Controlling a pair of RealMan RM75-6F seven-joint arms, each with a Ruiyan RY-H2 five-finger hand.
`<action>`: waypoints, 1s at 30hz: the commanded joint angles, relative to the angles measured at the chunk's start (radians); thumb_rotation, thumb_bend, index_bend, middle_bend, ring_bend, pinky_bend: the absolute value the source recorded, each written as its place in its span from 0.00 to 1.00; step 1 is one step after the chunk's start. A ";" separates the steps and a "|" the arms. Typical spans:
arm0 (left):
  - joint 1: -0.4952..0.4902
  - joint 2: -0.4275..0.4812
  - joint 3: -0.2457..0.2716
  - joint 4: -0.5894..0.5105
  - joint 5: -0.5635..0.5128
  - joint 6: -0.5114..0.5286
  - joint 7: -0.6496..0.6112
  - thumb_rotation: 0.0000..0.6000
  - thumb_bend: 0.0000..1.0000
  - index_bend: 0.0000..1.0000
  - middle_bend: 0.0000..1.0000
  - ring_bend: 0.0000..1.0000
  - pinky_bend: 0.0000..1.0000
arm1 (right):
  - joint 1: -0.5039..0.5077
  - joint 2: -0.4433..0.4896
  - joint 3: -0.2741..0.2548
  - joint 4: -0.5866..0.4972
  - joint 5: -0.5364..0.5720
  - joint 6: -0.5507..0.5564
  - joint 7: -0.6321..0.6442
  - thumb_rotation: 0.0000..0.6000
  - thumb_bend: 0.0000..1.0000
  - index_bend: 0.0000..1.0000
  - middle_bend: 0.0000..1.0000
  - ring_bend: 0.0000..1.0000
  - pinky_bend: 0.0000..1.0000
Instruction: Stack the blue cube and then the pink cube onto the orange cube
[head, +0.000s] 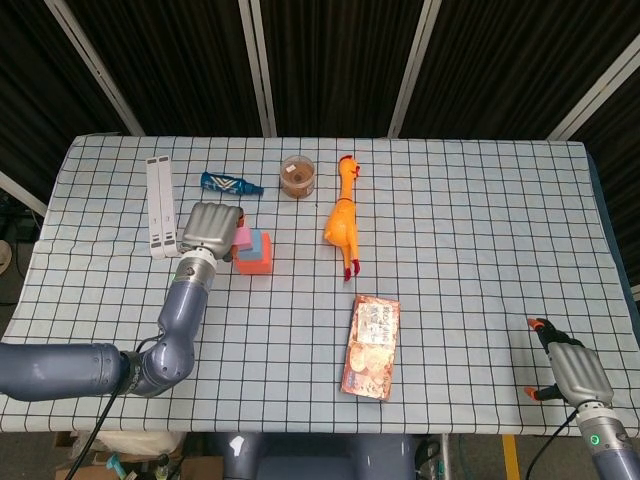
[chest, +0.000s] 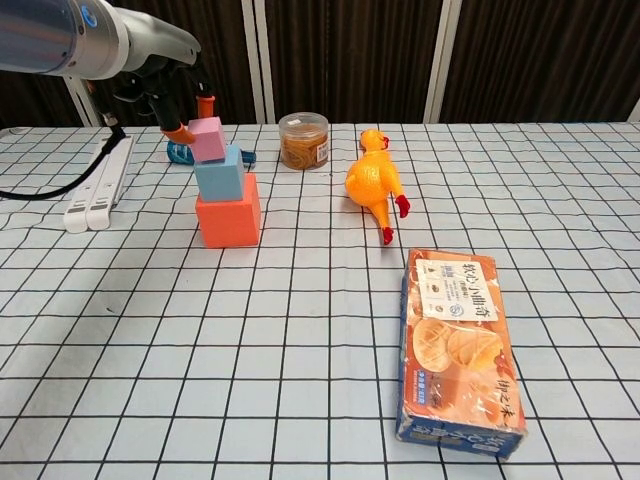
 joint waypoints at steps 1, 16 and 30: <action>-0.003 -0.001 0.004 0.002 -0.006 0.004 0.006 1.00 0.40 0.38 0.90 0.73 0.83 | 0.000 0.000 0.000 0.000 0.000 0.000 -0.001 1.00 0.13 0.11 0.09 0.19 0.24; -0.008 -0.002 0.001 0.012 -0.005 -0.008 -0.006 1.00 0.40 0.38 0.90 0.73 0.83 | 0.002 -0.003 0.000 0.001 0.009 -0.002 -0.009 1.00 0.13 0.11 0.09 0.19 0.24; -0.011 -0.004 0.008 0.016 -0.005 -0.008 -0.006 1.00 0.38 0.36 0.90 0.73 0.83 | 0.003 -0.002 0.000 -0.003 0.012 -0.002 -0.013 1.00 0.13 0.11 0.09 0.19 0.24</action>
